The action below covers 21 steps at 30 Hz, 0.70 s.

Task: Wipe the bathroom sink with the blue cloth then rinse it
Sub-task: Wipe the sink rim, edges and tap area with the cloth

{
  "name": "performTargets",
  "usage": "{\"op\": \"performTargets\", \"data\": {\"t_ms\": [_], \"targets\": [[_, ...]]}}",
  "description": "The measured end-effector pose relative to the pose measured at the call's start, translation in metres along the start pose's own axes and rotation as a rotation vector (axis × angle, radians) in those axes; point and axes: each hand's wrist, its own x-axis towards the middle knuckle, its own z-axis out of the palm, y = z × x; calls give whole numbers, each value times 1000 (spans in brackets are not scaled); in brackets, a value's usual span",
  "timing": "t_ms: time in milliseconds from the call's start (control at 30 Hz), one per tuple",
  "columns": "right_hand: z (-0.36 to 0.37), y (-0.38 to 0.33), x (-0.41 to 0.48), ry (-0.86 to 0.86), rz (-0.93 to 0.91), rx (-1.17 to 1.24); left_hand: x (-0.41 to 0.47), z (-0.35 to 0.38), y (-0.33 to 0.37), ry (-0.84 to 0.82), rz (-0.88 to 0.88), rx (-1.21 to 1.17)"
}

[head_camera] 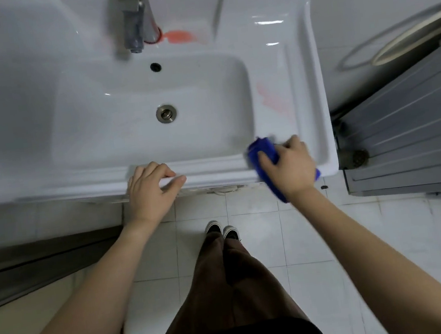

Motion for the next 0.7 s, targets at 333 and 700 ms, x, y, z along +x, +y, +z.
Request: {"op": "performTargets", "data": {"t_ms": [333,700], "targets": [[19,-40,-9,104,93,-40,-1,1,-5,1,30,52],[1,-12,0,-7,2,-21,-1,-2,-1,-26,22,46]]}}
